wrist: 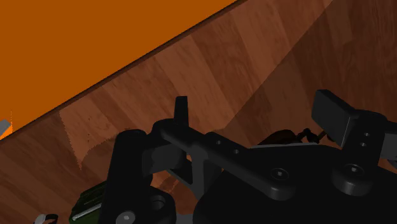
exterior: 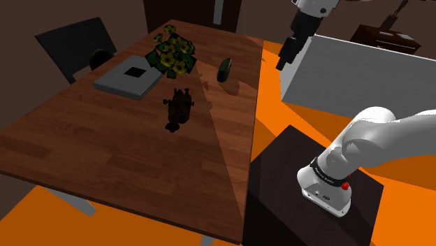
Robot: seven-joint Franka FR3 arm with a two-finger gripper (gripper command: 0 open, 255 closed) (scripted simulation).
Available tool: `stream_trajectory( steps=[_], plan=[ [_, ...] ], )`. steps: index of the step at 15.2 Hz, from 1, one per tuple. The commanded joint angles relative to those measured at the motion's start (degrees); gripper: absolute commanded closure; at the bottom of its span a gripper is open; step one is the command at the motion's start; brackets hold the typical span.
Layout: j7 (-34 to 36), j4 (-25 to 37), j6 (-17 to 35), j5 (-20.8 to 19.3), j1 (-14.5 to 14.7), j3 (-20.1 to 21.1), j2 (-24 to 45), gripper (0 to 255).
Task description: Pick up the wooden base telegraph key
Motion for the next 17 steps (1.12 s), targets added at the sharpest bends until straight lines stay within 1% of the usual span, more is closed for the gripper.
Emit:
stream_trajectory(
  steps=[1,5,10,14,17],
  plan=[
    [0.00,0.00,0.00,0.00,0.00,0.00,0.00,0],
    [7.66,-0.23,5.31,2.39,0.26,4.98,5.06,0],
    [17.20,1.66,11.77,4.05,0.14,10.87,13.40,0],
    [25.06,4.85,16.41,3.83,-0.34,15.17,21.35,0],
    [31.21,8.17,19.38,2.56,-0.82,18.05,27.92,0]
  ],
)
